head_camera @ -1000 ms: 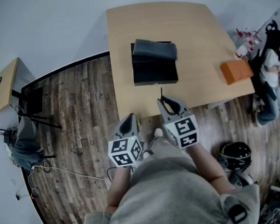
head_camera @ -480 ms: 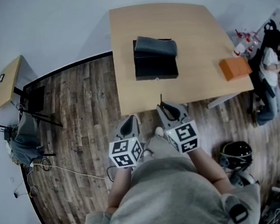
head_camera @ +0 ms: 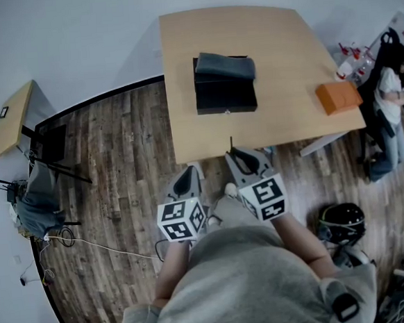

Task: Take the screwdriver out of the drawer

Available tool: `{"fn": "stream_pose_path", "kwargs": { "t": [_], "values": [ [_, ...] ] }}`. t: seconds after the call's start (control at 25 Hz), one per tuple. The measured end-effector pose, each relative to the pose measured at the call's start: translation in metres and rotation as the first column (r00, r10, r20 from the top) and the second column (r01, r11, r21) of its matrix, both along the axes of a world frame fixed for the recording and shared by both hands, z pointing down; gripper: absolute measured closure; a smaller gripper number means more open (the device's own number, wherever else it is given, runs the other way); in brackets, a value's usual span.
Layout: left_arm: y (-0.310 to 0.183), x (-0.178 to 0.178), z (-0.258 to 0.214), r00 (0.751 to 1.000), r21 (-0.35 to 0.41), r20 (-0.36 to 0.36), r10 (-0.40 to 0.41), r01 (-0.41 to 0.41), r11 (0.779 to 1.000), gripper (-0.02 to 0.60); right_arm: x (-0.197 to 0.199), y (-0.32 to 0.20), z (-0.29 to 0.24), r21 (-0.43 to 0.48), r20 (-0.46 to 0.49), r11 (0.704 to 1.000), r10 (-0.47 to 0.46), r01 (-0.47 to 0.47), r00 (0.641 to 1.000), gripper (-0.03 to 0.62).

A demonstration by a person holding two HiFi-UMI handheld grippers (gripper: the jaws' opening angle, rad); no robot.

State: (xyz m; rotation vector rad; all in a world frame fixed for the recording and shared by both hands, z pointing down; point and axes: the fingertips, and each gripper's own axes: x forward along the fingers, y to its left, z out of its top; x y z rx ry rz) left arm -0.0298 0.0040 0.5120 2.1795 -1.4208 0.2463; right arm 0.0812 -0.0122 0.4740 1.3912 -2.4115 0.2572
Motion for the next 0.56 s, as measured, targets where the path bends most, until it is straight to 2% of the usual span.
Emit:
{"fn": "stream_pose_path", "kwargs": {
  "t": [0.56],
  "values": [
    [0.000, 0.000, 0.000, 1.000, 0.002, -0.006, 0.012, -0.012, 1.000, 0.580, -0.008, 0.000, -0.013, 0.021, 0.034, 1.000, -0.002, 0.001, 0.999, 0.543]
  ]
}}
